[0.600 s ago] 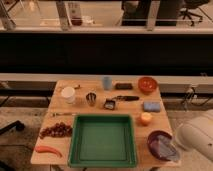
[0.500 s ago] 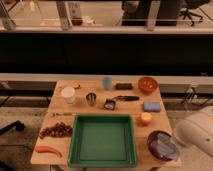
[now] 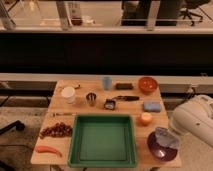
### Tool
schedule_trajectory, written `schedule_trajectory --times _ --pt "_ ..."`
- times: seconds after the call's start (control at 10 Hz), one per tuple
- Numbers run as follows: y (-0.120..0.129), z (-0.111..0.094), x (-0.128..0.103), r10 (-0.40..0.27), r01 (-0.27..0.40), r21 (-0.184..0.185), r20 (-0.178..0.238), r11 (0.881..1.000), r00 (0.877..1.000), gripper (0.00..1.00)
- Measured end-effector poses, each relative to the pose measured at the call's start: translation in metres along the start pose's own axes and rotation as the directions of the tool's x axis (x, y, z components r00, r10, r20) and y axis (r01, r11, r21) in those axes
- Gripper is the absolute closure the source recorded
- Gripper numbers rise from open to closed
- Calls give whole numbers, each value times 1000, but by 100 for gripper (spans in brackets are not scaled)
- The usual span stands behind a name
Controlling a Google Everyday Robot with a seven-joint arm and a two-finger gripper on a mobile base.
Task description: Wipe purple bowl with towel
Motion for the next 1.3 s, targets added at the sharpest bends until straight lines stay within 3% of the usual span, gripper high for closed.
schedule_trajectory --times 0.2,0.5,0.8,1.0,1.3 --pt "25 -8 -17 -38 38 -10 35 999 999 100" --pt "59 -25 -16 -88 90 -18 74 996 993 100" --pt "63 -31 -2 -74 75 -8 88 997 993 100" --pt "58 -32 -5 -70 70 9 103 998 992 100" --pt "52 -46 -4 -58 48 71 145 996 988 99"
